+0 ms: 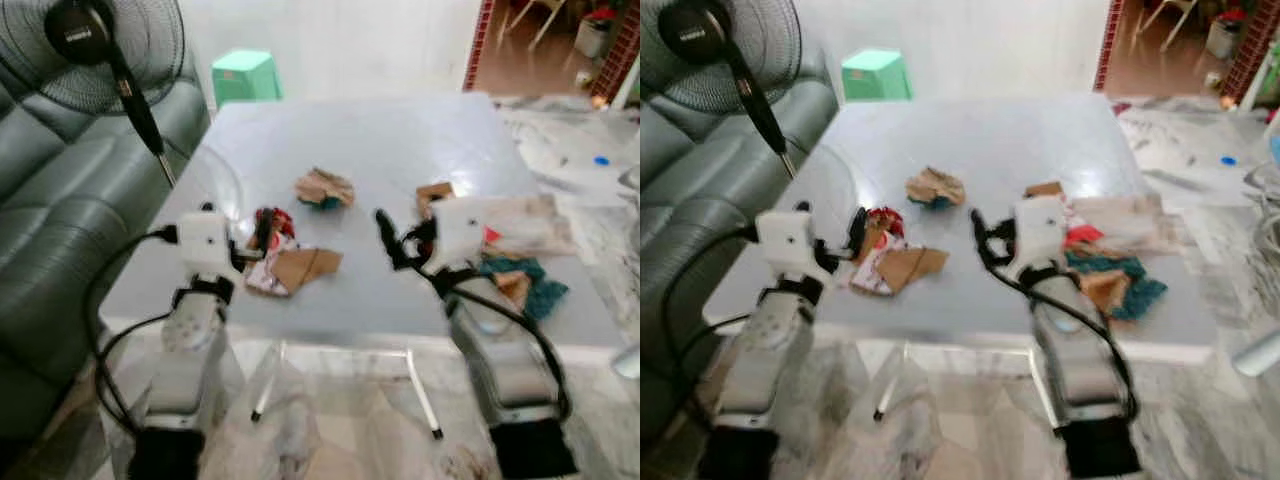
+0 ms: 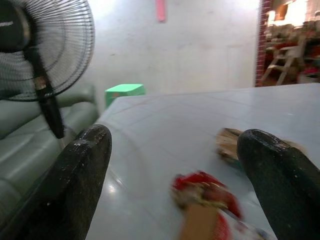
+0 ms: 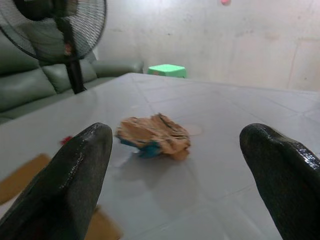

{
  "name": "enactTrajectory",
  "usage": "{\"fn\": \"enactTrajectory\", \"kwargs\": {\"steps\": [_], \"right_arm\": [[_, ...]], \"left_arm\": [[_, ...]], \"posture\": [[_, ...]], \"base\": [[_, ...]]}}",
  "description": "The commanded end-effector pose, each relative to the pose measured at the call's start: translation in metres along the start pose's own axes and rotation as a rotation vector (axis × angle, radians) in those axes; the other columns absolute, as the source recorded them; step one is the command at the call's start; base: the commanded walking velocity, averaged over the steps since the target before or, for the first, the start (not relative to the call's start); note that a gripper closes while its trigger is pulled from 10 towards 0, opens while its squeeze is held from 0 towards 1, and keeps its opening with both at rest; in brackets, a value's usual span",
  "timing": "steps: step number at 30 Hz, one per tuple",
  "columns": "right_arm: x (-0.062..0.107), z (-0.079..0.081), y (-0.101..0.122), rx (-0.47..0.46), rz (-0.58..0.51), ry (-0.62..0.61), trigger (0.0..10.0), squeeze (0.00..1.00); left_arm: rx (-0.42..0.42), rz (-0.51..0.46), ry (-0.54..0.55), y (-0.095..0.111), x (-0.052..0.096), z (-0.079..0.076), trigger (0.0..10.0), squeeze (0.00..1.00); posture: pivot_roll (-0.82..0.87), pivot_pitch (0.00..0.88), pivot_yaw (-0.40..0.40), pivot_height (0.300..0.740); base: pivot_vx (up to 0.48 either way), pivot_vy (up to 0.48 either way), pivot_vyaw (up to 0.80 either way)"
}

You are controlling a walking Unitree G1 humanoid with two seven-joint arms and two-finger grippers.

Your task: Picking trash to rubbish bin

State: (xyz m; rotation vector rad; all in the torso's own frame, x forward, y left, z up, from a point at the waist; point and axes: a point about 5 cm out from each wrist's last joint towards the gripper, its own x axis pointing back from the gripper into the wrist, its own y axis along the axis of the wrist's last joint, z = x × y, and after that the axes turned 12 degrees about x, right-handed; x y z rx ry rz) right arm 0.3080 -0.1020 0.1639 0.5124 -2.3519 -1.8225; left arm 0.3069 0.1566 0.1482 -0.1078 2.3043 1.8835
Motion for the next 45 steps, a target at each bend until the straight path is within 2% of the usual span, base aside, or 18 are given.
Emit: {"fn": "enactTrajectory", "kwargs": {"steps": [1, 9, 15, 22, 29, 31, 32, 34, 38, 43, 45], "right_arm": [[0.002, -0.009, 0.000, 0.006, 0.004, -0.026, 10.0, 0.00], [0.003, -0.009, 0.000, 0.000, 0.009, -0.011, 10.0, 0.00], [0.009, -0.003, 0.000, -0.028, 0.007, 0.074, 10.0, 0.00], [0.017, 0.007, -0.006, -0.055, 0.042, 0.174, 10.0, 0.00], [0.024, 0.010, -0.005, -0.054, 0.060, 0.220, 10.0, 0.00], [0.025, 0.011, -0.005, -0.103, 0.077, 0.224, 10.0, 0.00], [0.026, 0.011, -0.004, -0.165, 0.090, 0.239, 10.0, 0.00], [0.029, 0.016, -0.003, -0.194, 0.108, 0.308, 10.0, 0.00], [0.041, 0.025, -0.003, -0.215, 0.135, 0.430, 10.0, 0.00], [0.057, 0.033, -0.003, -0.221, 0.157, 0.527, 10.0, 0.00], [0.061, 0.034, -0.001, -0.234, 0.158, 0.557, 10.0, 0.00]], "left_arm": [[0.002, 0.015, -0.002, -0.003, -0.001, -0.005, 10.0, 0.00], [0.024, 0.060, -0.011, -0.011, -0.001, -0.006, 10.0, 0.00], [0.031, 0.091, 0.010, -0.015, -0.003, -0.002, 10.0, 0.00], [0.036, 0.205, 0.023, -0.034, 0.000, 0.003, 10.0, 0.00], [0.075, 0.262, 0.030, -0.044, -0.005, 0.012, 10.0, 0.00], [0.102, 0.268, 0.048, -0.045, -0.007, 0.016, 10.0, 0.00], [0.105, 0.281, 0.049, -0.047, -0.008, 0.018, 10.0, 0.00], [0.104, 0.292, 0.044, -0.048, -0.008, 0.020, 10.0, 0.00], [0.123, 0.312, 0.037, -0.052, -0.009, 0.020, 10.0, 0.00], [0.187, 0.356, -0.006, -0.060, -0.010, 0.013, 10.0, 0.00], [0.181, 0.366, -0.026, -0.062, -0.009, 0.011, 10.0, 0.00]], "posture": [[-0.06, 0.021, 0.048, 0.740], [-0.06, 0.026, 0.045, 0.740], [-0.06, 0.029, 0.046, 0.740], [-0.07, 0.038, 0.043, 0.740], [-0.08, 0.052, 0.037, 0.740], [-0.09, 0.057, 0.037, 0.740], [-0.09, 0.063, 0.037, 0.740], [-0.10, 0.069, 0.038, 0.740], [-0.10, 0.078, 0.037, 0.740], [-0.11, 0.090, 0.032, 0.740], [-0.12, 0.094, 0.030, 0.740]], "base": [[0.000, 0.000, 0.00], [0.000, 0.000, 0.00], [0.000, 0.000, 0.00], [0.000, 0.000, 0.00], [0.000, 0.000, 0.00], [0.000, 0.000, 0.00], [0.000, 0.000, 0.00], [0.000, 0.000, 0.00], [0.000, 0.000, 0.00], [0.000, 0.000, 0.00], [0.000, 0.000, 0.00]]}}
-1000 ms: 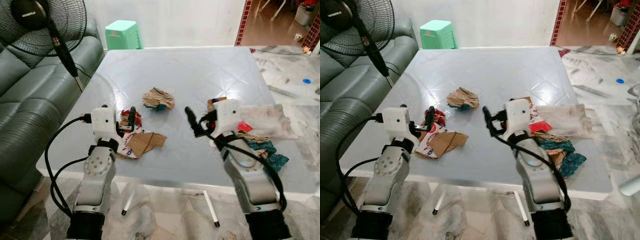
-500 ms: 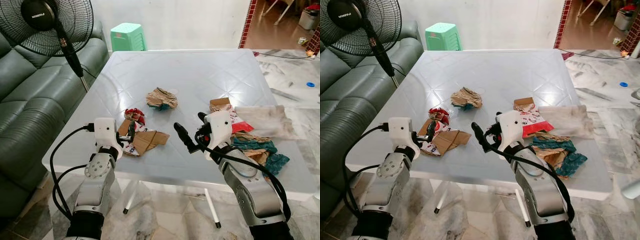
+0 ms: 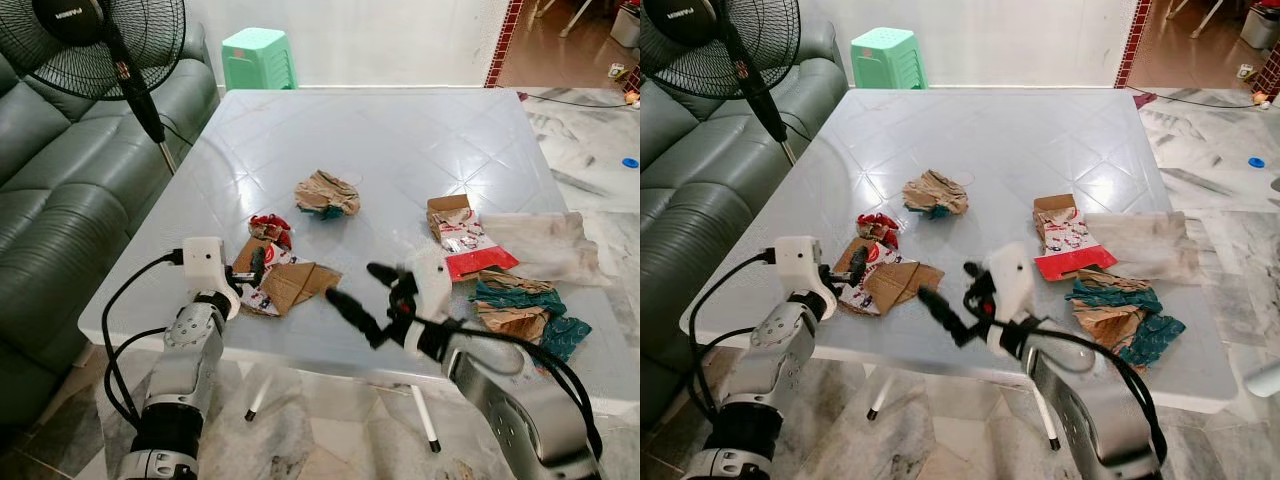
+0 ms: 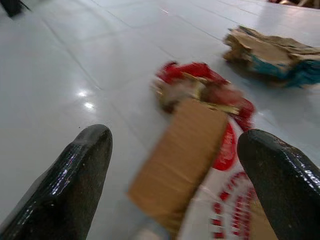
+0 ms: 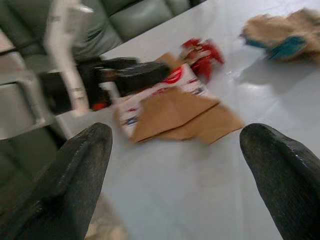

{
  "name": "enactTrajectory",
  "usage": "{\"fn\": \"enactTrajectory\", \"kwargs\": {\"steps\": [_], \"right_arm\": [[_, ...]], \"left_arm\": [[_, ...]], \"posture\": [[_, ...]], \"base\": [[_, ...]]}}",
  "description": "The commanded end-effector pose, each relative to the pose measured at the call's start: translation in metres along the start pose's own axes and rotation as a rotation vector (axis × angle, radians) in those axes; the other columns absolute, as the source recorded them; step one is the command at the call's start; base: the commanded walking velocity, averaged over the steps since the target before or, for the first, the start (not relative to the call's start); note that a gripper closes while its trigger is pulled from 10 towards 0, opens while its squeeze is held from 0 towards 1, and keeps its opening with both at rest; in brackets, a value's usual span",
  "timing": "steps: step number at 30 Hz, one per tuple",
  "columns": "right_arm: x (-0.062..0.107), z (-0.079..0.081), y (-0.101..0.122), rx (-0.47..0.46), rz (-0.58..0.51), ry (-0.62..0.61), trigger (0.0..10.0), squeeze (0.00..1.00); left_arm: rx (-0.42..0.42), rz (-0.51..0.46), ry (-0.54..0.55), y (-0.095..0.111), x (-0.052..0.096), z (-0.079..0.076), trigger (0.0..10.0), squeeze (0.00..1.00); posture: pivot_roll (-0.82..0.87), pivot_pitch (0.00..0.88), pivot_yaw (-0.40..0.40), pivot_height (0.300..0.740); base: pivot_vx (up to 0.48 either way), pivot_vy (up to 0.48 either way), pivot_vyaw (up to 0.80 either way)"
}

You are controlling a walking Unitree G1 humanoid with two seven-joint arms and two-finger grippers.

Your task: Picking trash to rubbish bin

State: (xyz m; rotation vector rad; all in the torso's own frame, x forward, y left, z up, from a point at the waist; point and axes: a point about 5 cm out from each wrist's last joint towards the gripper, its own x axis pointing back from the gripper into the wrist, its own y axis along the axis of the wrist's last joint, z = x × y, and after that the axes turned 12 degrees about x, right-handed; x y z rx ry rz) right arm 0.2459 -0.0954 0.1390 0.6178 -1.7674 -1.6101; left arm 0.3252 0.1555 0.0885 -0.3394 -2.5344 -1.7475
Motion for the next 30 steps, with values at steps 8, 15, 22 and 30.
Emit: {"fn": "enactTrajectory", "kwargs": {"steps": [8, 15, 22, 30], "right_arm": [[0.003, 0.006, 0.013, 0.005, -0.023, 0.071, 10.0, 0.00], [0.000, 0.008, 0.018, 0.004, -0.034, 0.085, 10.0, 0.00], [-0.001, 0.008, 0.017, 0.020, -0.029, 0.092, 10.0, 0.00], [-0.005, 0.008, 0.019, 0.026, -0.040, 0.099, 10.0, 0.00]], "left_arm": [[0.049, 0.062, -0.062, -0.010, -0.005, -0.006, 10.0, 0.00], [0.129, 0.076, -0.072, -0.014, -0.009, -0.007, 10.0, 0.00], [0.212, -0.004, -0.117, 0.003, -0.006, -0.023, 10.0, 0.00], [0.236, -0.027, -0.130, 0.006, 0.005, -0.033, 10.0, 0.00]], "posture": [[-0.11, 0.092, 0.024, 0.740], [-0.12, 0.087, 0.022, 0.740], [-0.11, 0.071, 0.025, 0.740], [-0.10, 0.061, 0.024, 0.740]], "base": [[0.000, 0.000, 0.00], [0.000, 0.000, 0.00], [0.000, 0.000, 0.00], [0.000, 0.000, 0.00]]}}
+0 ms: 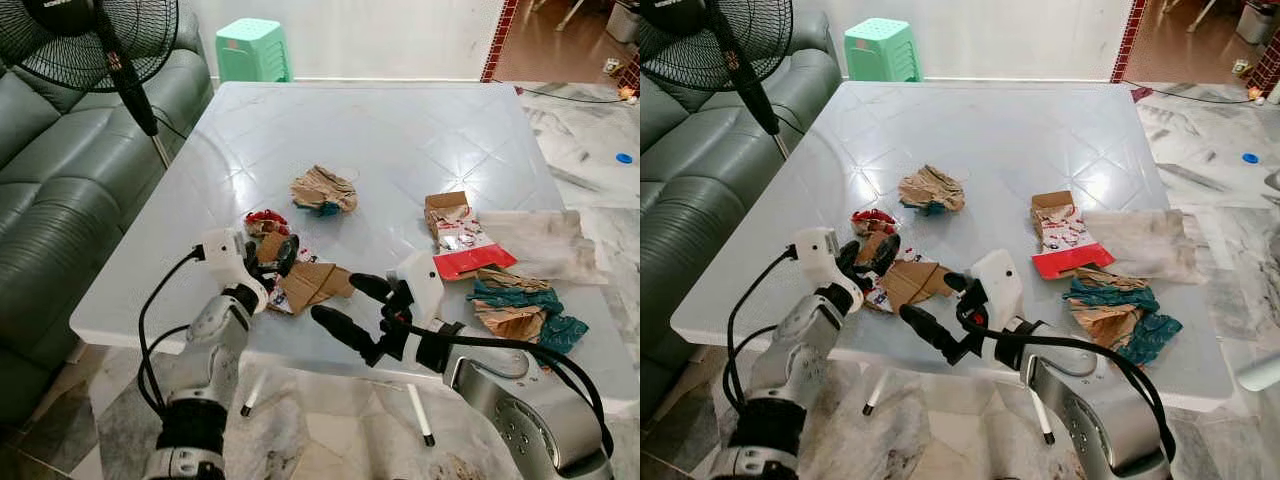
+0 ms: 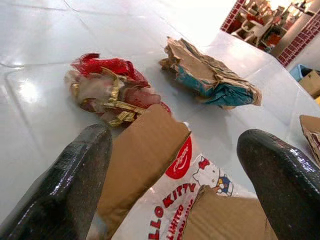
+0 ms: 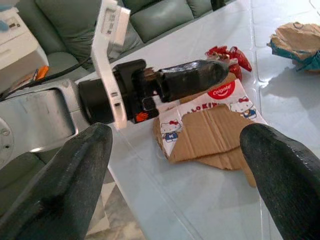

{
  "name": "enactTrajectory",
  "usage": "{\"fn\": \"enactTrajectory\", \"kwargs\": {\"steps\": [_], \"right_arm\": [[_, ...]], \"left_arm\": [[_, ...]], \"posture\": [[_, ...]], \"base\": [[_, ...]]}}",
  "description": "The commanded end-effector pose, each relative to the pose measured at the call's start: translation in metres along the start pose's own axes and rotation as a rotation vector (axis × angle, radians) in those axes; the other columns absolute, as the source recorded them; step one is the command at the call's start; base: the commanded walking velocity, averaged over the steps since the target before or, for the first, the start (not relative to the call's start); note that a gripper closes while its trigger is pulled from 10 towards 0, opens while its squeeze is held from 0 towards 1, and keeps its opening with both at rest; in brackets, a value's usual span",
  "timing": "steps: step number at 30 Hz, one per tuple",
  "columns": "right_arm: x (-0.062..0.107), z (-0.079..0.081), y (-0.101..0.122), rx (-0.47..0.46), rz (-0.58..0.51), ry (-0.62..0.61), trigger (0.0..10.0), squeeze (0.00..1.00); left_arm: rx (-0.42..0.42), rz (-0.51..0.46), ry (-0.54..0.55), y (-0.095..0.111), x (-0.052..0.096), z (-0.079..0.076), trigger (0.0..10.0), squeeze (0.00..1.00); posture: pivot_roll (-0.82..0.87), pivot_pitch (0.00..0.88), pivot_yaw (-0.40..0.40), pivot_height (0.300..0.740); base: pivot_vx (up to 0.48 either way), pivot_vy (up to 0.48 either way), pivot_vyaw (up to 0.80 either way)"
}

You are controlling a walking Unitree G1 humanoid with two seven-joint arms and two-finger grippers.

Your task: Picking trash to rubbish bin

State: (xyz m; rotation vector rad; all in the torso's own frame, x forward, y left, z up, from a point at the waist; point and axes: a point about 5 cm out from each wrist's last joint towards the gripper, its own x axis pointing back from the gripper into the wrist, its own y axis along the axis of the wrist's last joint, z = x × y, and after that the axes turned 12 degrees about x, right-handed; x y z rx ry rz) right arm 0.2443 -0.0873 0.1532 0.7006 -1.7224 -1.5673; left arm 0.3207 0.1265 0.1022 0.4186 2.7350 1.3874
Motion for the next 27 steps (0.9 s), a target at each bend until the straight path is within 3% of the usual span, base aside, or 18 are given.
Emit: {"fn": "enactTrajectory", "kwargs": {"steps": [1, 13, 19, 23, 25, 27], "right_arm": [[-0.003, 0.001, 0.004, 0.011, -0.018, 0.021, 10.0, 0.00], [-0.006, 0.003, 0.005, 0.016, -0.028, 0.031, 10.0, 0.00], [-0.007, 0.004, 0.005, 0.016, -0.033, 0.036, 10.0, 0.00], [-0.007, 0.005, 0.005, 0.014, -0.034, 0.037, 10.0, 0.00], [-0.008, 0.006, 0.005, 0.014, -0.037, 0.043, 10.0, 0.00], [-0.008, 0.006, 0.005, 0.014, -0.036, 0.041, 10.0, 0.00]], "left_arm": [[-0.018, -0.007, 0.001, 0.005, 0.004, -0.002, 10.0, 0.00], [-0.097, 0.003, 0.103, 0.018, 0.011, 0.034, 10.0, 0.00], [0.019, 0.057, 0.062, 0.004, 0.005, 0.032, 10.0, 0.00], [0.041, 0.064, 0.041, -0.001, 0.000, 0.027, 10.0, 0.00], [0.134, 0.109, -0.015, -0.013, -0.003, 0.019, 10.0, 0.00], [0.163, 0.127, -0.042, -0.017, -0.003, 0.017, 10.0, 0.00]], "posture": [[-0.09, 0.060, 0.024, 0.740], [-0.09, 0.057, 0.024, 0.740], [-0.08, 0.057, 0.018, 0.740], [-0.08, 0.057, 0.019, 0.740], [-0.09, 0.057, 0.020, 0.740], [-0.09, 0.058, 0.021, 0.740]], "base": [[0.000, 0.000, 0.00], [0.000, 0.000, 0.00], [0.000, 0.000, 0.00], [0.000, 0.000, 0.00], [0.000, 0.000, 0.00], [0.000, 0.000, 0.00]]}}
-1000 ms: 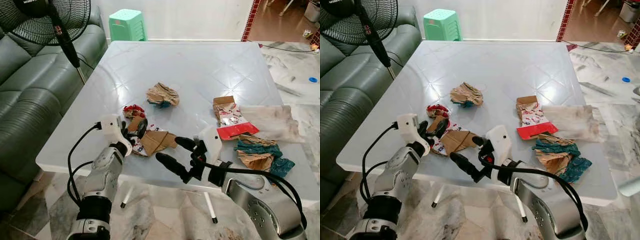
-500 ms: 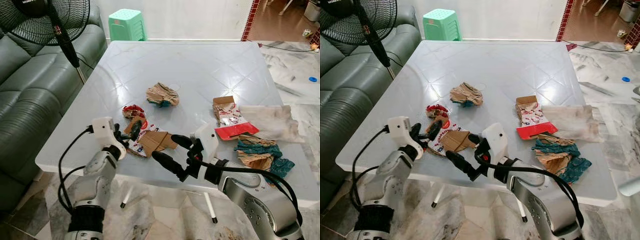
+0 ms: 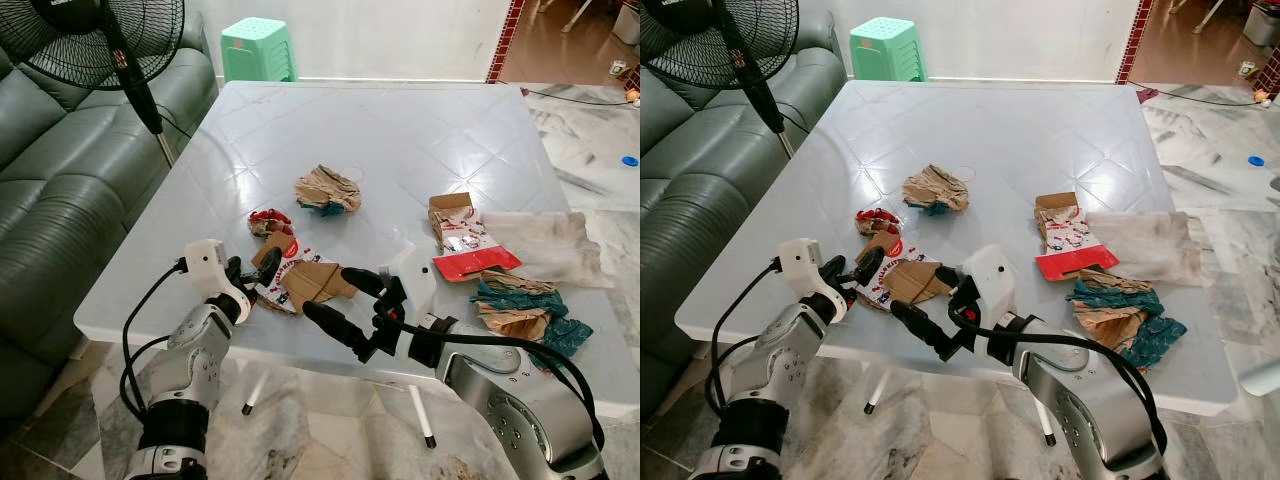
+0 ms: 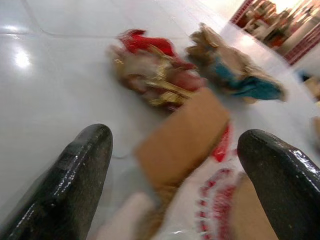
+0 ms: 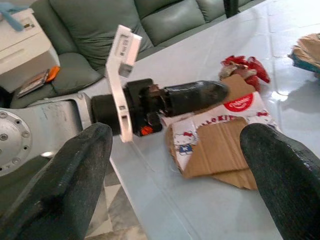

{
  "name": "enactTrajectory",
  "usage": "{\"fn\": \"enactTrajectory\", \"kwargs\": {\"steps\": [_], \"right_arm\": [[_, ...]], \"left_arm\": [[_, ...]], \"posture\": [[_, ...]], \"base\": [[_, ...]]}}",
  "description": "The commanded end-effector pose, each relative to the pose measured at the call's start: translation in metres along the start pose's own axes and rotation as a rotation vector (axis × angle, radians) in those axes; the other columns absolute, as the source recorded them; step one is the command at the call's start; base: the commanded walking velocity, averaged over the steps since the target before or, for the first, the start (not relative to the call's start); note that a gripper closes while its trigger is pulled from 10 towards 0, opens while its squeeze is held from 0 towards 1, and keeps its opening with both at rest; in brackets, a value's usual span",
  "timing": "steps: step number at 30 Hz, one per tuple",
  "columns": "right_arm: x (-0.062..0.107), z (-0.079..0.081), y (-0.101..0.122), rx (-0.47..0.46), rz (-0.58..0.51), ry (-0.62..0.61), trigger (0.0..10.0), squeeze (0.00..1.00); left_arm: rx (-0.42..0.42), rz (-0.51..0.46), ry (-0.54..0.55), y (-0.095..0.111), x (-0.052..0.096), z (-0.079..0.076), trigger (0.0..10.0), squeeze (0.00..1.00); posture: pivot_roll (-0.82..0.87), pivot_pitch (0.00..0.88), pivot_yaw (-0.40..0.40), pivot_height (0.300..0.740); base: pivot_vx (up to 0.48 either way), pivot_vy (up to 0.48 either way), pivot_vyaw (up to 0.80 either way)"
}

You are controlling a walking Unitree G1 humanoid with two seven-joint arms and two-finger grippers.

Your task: Picking trash to rubbish bin

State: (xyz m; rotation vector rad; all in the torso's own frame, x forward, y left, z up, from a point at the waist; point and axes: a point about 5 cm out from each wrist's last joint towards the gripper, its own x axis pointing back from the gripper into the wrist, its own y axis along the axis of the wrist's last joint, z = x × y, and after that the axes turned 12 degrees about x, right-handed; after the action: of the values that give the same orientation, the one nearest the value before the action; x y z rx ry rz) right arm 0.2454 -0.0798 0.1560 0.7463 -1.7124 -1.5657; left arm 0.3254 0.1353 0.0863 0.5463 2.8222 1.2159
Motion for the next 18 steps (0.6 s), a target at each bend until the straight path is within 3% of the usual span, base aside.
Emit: {"fn": "enactTrajectory", "kwargs": {"steps": [1, 2, 3, 4, 18], "right_arm": [[-0.0016, 0.0022, 0.0008, 0.004, -0.007, 0.018, 10.0, 0.00], [-0.0013, 0.0019, 0.0007, 0.004, -0.007, 0.016, 10.0, 0.00], [-0.0011, 0.0018, 0.0006, 0.004, -0.007, 0.015, 10.0, 0.00], [-0.0010, 0.0019, 0.0005, 0.003, -0.007, 0.014, 10.0, 0.00], [-0.0026, 0.0021, 0.0003, 0.005, -0.008, 0.021, 10.0, 0.00]], "left_arm": [[0.041, 0.055, -0.017, -0.0108, -0.0001, 0.0008, 10.0, 0.00], [0.045, 0.053, -0.018, -0.0110, -0.0002, 0.0007, 4.3, 0.00], [0.054, 0.053, -0.024, -0.0115, 0.0000, 0.0001, 1.6, 0.00], [0.062, 0.053, -0.034, -0.0118, 0.0002, -0.0008, 0.0, 0.00], [0.147, 0.016, -0.056, -0.0079, 0.0050, 0.0002, 0.0, 0.00]], "posture": [[-0.09, 0.058, 0.021, 0.740], [-0.09, 0.059, 0.022, 0.740], [-0.09, 0.059, 0.022, 0.740], [-0.09, 0.058, 0.022, 0.740], [-0.08, 0.056, 0.020, 0.740]], "base": [[0.000, 0.000, 0.00], [0.000, 0.000, 0.00], [0.000, 0.000, 0.00], [0.000, 0.000, 0.00], [0.000, 0.000, 0.00]]}}
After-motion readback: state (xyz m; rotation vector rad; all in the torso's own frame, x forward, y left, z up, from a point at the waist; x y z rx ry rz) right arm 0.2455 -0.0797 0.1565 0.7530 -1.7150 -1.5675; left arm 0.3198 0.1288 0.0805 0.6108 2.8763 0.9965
